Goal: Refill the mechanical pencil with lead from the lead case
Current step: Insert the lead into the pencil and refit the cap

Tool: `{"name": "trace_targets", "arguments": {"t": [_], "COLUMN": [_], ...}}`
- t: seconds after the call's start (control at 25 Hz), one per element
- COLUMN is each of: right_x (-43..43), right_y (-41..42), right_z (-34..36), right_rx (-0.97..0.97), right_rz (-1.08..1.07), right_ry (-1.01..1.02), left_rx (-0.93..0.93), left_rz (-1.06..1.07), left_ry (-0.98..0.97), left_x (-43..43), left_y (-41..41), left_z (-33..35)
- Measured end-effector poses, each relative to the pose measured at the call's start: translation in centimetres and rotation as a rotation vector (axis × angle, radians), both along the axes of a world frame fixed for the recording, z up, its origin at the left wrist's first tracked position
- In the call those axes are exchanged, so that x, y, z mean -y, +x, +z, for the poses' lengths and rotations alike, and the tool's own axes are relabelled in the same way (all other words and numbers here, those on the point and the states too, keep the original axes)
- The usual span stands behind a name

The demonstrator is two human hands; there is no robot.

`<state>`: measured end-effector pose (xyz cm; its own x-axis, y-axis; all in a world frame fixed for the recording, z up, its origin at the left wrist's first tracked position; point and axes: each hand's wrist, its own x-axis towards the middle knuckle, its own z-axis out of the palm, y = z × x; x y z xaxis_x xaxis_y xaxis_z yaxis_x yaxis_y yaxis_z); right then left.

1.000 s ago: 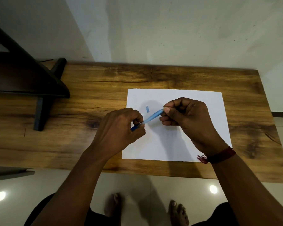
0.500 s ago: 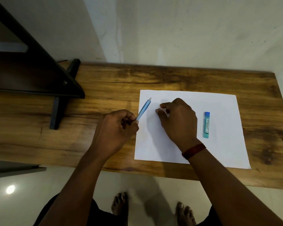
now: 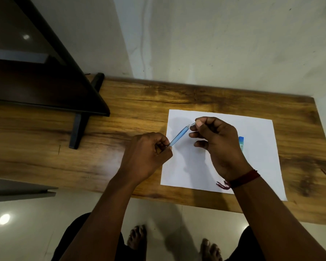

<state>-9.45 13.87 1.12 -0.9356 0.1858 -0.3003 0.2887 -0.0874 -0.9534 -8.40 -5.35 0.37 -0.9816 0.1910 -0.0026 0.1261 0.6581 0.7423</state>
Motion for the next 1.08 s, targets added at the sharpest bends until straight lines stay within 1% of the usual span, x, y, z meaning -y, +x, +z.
{"name": "trace_targets", "arguments": {"t": [0.12, 0.36, 0.64, 0.8, 0.92, 1.08], "right_x": [0.0, -1.3, -2.0, -2.5, -3.2, -4.2], "right_y": [0.6, 1.6, 3.4, 4.7, 5.7, 7.8], "right_z": [0.0, 0.3, 0.3, 0.4, 0.7, 1.2], "right_rx": [-0.013, -0.029, -0.024, -0.015, -0.03, -0.016], "right_rz": [-0.016, -0.06, -0.07, -0.07, -0.09, -0.111], "right_ry": [-0.075, -0.219, -0.189, -0.112, -0.089, -0.148], "left_rx": [-0.042, -0.048, -0.121, -0.15, -0.192, -0.28], "left_rz": [-0.018, -0.02, -0.055, -0.076, -0.079, -0.209], "left_ry": [-0.066, -0.105, -0.154, -0.207, -0.195, -0.22], "left_x": [-0.6, -1.6, -2.0, -2.5, -3.3, -4.6], "left_y": [0.3, 0.8, 2.1, 3.0, 3.5, 5.0], "left_z": [0.3, 0.8, 1.4, 1.5, 1.7, 1.6]}}
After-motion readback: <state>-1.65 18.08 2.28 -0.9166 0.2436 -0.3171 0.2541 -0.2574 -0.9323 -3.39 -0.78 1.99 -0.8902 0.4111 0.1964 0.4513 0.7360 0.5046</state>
